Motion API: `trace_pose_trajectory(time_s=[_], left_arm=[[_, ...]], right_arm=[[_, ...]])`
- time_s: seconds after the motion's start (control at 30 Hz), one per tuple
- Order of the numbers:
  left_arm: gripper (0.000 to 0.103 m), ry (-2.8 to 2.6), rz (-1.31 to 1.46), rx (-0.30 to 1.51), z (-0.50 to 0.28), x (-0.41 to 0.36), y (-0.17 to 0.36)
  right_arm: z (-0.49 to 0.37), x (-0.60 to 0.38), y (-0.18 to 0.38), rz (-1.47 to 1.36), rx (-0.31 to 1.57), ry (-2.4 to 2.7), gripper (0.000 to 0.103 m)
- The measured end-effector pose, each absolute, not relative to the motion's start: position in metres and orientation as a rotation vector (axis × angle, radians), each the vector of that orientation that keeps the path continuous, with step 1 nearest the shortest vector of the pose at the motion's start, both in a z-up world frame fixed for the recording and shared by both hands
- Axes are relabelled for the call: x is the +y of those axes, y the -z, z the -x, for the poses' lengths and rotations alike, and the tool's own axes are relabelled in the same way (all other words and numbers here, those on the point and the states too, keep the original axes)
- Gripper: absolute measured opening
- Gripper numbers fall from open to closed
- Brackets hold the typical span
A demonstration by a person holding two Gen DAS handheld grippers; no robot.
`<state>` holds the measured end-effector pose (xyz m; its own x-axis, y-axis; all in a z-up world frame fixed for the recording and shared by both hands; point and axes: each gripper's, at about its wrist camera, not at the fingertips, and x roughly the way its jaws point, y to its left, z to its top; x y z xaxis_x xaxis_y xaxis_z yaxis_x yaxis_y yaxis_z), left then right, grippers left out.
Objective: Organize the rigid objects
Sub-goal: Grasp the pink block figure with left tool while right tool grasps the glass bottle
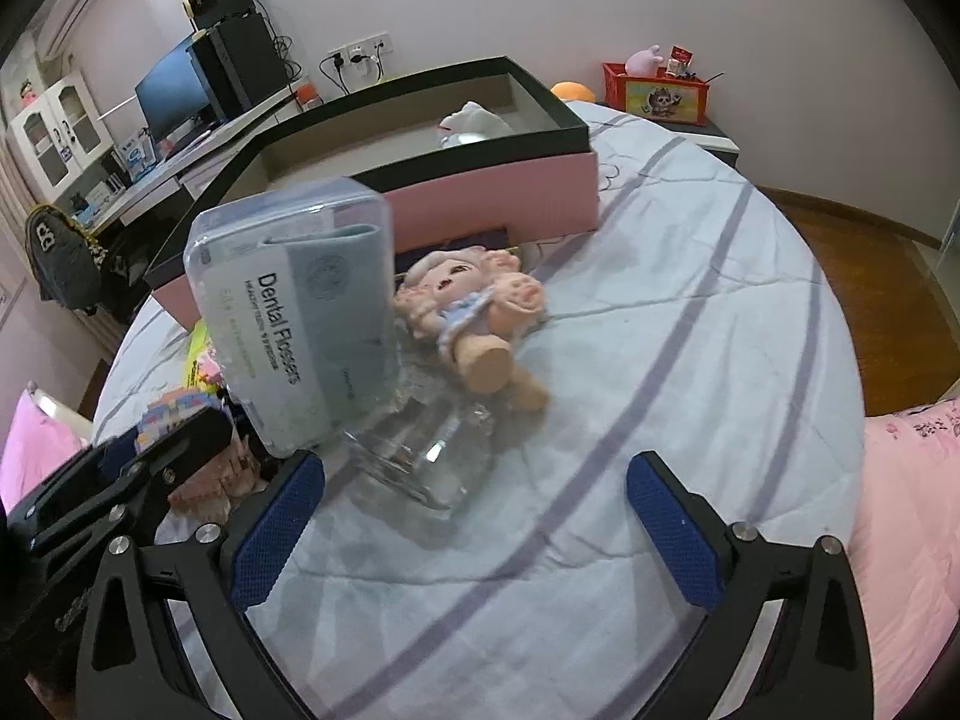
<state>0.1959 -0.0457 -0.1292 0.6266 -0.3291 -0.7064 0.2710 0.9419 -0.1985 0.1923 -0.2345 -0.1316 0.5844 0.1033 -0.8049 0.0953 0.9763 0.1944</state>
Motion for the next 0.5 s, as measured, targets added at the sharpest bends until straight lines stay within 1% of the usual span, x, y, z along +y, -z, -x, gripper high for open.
trace_pose_trajectory(time_s=[0.03,0.07,0.1,0.17,0.23,0.27,0.3,0.33,0.37,0.4,0.47,0.5], left_arm=[[0.032,0.347,0.080,0.824,-0.194,-0.043,0.129],[0.032,0.346,0.080,0.824,-0.193,-0.041,0.129],[0.032,0.344,0.075,0.823,-0.191,-0.040,0.130],[0.033,0.338,0.076,0.821,-0.189,-0.039,0.130],[0.039,0.314,0.065,0.821,-0.187,-0.039,0.131],[0.053,0.286,0.055,0.818,-0.187,-0.038,0.131],[0.059,0.274,0.058,0.814,-0.186,-0.035,0.132],[0.059,0.279,0.069,0.815,-0.187,-0.034,0.134],[0.058,0.286,0.083,0.821,-0.187,-0.031,0.136],[0.052,0.295,0.104,0.824,-0.188,-0.028,0.137],[0.043,0.313,0.127,0.829,-0.188,-0.027,0.137],[0.036,0.310,0.116,0.825,-0.186,-0.028,0.135]], right_arm=[[-0.193,-0.233,0.133,-0.229,0.948,0.002,0.095],[-0.194,-0.231,0.133,-0.233,0.938,0.012,0.092],[-0.194,-0.230,0.133,-0.232,0.933,0.018,0.086],[-0.197,-0.226,0.135,-0.213,0.921,0.033,0.080],[-0.198,-0.221,0.136,-0.177,0.909,0.057,0.075],[-0.198,-0.221,0.137,-0.167,0.905,0.065,0.071],[-0.197,-0.222,0.136,-0.166,0.901,0.072,0.067],[-0.196,-0.223,0.136,-0.168,0.899,0.076,0.065],[-0.194,-0.226,0.135,-0.174,0.895,0.080,0.059],[-0.194,-0.227,0.135,-0.171,0.893,0.083,0.054],[-0.191,-0.228,0.135,-0.151,0.885,0.082,0.051],[-0.189,-0.228,0.135,-0.145,0.881,0.077,0.051]])
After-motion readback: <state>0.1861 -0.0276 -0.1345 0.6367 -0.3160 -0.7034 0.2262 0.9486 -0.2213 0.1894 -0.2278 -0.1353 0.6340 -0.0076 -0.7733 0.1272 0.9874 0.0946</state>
